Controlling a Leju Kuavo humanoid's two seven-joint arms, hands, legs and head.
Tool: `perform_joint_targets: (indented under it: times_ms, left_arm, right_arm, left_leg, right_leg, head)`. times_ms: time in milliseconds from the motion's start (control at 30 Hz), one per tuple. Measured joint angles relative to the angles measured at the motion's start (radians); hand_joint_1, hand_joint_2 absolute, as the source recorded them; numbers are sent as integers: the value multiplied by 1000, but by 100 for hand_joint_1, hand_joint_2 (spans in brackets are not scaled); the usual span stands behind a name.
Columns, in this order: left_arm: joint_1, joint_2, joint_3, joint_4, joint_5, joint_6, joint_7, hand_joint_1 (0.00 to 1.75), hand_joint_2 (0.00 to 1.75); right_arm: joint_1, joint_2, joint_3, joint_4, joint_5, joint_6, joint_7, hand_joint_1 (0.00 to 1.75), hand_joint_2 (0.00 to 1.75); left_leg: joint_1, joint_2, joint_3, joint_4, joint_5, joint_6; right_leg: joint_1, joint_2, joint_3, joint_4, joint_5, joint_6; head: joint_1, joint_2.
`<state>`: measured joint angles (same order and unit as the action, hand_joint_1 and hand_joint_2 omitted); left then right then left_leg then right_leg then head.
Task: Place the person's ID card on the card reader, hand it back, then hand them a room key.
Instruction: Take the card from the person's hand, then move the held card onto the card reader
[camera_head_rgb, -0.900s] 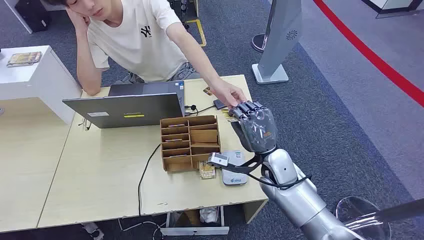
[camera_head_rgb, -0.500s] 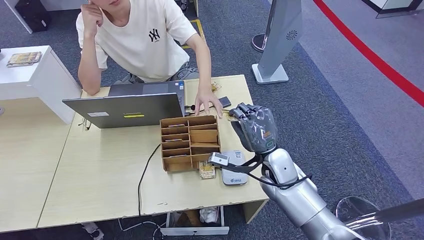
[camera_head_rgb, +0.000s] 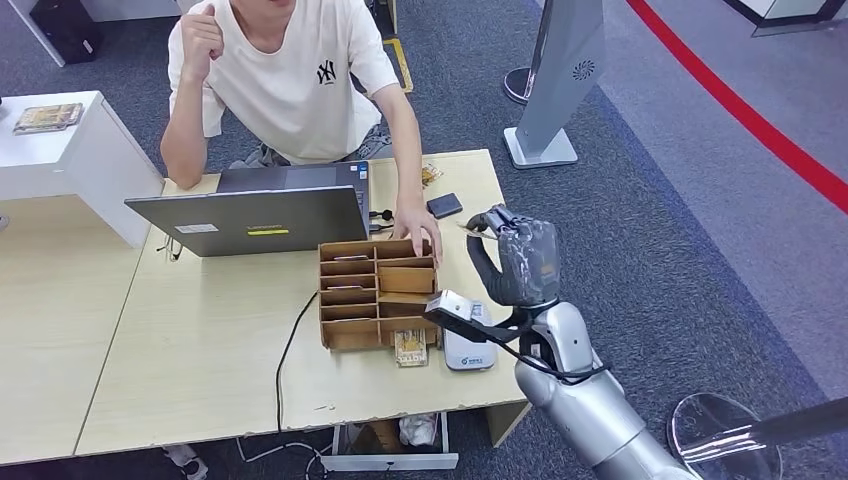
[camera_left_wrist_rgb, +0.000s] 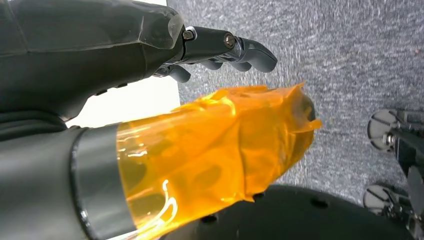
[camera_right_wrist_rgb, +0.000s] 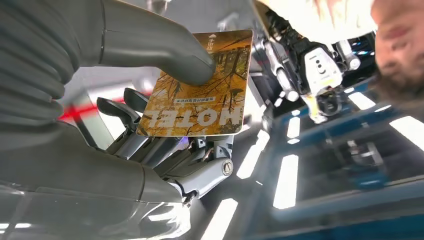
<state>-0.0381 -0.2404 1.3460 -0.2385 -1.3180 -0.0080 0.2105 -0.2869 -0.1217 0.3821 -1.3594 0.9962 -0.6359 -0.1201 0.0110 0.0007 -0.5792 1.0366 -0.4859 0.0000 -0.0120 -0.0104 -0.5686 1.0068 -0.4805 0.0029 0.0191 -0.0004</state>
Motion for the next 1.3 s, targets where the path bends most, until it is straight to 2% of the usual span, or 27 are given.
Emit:
perform_joint_targets:
  times_ms: [233, 367, 533, 767, 1000, 1300]
  left_arm:
    - [1, -34, 8, -15, 27, 11, -13, 0, 0]
    - [2, -52, 23, -26, 45, 18, -21, 0, 0]
    - [2, -65, 40, -34, 54, 21, -25, 0, 0]
    - [2, -66, 48, -38, 62, 26, -27, 0, 0]
    - [2, -66, 67, -39, 77, 39, -29, 0, 0]
    - [1, -66, 80, -39, 85, 48, -31, 0, 0]
  right_arm:
    - [126, 70, -81, -149, -215, 18, -77, 175, 175]
    - [203, 101, -120, -223, -412, 61, -120, 175, 175]
    - [269, 129, -153, -287, -570, 128, -136, 175, 175]
    - [302, 142, -166, -321, -660, 191, -128, 175, 175]
    - [333, 142, -164, -327, -741, 295, -70, 175, 175]
    - [358, 128, -153, -294, -786, 364, -4, 175, 175]
  left_leg:
    - [0, 0, 0, 0, -1, 0]
    - [0, 0, 0, 0, -1, 0]
    - [0, 0, 0, 0, -1, 0]
    - [0, 0, 0, 0, -1, 0]
    - [0, 0, 0, 0, -1, 0]
    - [0, 0, 0, 0, -1, 0]
  right_leg:
    - [0, 0, 0, 0, -1, 0]
    - [0, 0, 0, 0, -1, 1]
    - [0, 0, 0, 0, -1, 1]
    - [0, 0, 0, 0, -1, 0]
    - [0, 0, 0, 0, -1, 1]
    - [0, 0, 0, 0, -1, 1]
  head:
    - [0, 0]
    - [0, 0]
    - [0, 0]
    - [0, 0]
    - [0, 0]
    - [0, 0]
